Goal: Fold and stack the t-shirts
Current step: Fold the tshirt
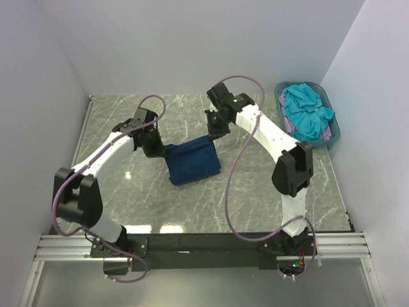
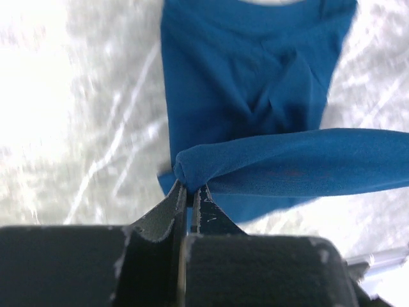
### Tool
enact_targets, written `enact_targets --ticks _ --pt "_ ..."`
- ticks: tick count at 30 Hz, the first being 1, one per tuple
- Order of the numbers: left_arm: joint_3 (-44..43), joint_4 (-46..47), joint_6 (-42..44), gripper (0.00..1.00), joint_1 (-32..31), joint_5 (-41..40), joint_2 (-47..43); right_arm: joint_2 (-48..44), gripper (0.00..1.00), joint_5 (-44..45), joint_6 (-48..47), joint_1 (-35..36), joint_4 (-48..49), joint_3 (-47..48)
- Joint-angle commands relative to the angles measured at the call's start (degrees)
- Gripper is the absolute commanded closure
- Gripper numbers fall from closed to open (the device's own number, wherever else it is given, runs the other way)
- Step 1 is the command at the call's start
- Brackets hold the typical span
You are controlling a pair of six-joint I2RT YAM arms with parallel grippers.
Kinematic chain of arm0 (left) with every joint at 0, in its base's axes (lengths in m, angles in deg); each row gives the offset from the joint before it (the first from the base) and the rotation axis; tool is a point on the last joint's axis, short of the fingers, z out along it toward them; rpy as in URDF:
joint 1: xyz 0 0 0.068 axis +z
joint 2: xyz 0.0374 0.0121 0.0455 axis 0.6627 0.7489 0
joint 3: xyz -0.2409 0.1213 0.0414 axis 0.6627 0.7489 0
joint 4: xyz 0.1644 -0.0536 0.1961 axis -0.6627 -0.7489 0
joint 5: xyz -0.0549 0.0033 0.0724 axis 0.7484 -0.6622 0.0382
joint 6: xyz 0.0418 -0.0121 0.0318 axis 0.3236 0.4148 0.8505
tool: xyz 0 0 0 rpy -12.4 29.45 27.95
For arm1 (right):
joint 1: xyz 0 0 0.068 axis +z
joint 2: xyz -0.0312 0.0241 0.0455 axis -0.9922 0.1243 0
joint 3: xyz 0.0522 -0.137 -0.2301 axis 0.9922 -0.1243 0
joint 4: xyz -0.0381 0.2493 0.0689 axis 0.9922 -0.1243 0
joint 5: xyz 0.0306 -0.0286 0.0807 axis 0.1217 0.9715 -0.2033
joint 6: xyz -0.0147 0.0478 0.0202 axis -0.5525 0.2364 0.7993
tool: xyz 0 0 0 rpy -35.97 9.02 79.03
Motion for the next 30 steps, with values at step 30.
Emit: enact_targets --ticks 30 --pt "-8.7 23.0 5.2 0.99 1.9 -8.6 24.0 6.0 1.00 7.6 5.7 -5.7 30.5 -13.7"
